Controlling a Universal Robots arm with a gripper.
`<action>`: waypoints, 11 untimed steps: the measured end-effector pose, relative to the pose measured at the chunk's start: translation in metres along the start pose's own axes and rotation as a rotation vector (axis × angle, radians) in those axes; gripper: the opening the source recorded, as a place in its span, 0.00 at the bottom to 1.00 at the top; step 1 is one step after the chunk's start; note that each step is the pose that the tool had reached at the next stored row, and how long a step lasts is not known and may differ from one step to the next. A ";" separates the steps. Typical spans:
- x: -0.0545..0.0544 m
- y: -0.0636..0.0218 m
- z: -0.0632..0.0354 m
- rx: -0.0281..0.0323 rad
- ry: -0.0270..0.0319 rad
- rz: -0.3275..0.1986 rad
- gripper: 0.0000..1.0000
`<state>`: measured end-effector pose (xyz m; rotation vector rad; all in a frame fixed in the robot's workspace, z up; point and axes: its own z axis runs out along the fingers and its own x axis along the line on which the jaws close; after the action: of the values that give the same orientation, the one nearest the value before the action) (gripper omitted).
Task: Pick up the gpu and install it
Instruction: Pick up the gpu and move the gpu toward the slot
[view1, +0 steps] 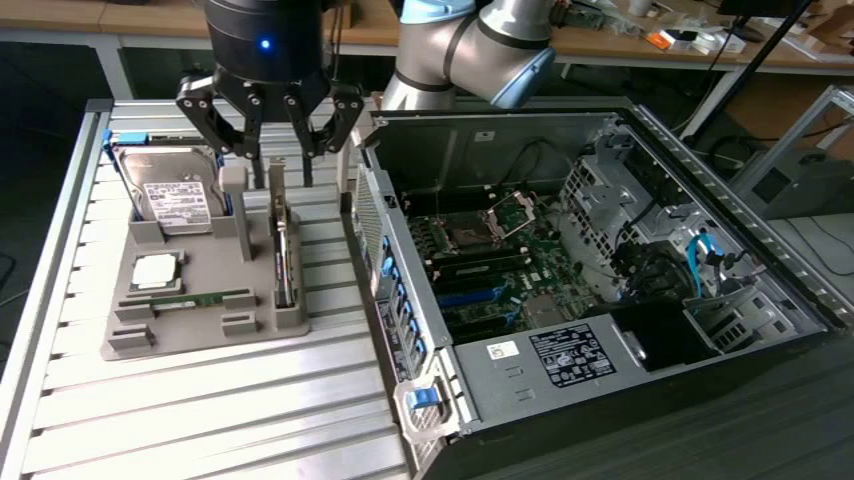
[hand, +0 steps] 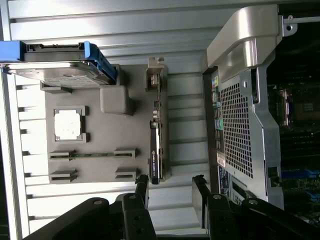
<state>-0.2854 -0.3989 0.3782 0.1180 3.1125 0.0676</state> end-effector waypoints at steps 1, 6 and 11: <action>0.000 0.0000 0.0002 0.0000 0.0000 0.000 0.48; 0.002 -0.0002 0.0012 0.0000 0.0000 0.000 0.48; 0.003 -0.0004 0.0034 0.0000 0.0001 0.000 0.48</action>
<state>-0.2884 -0.3990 0.3747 0.1178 3.1125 0.0676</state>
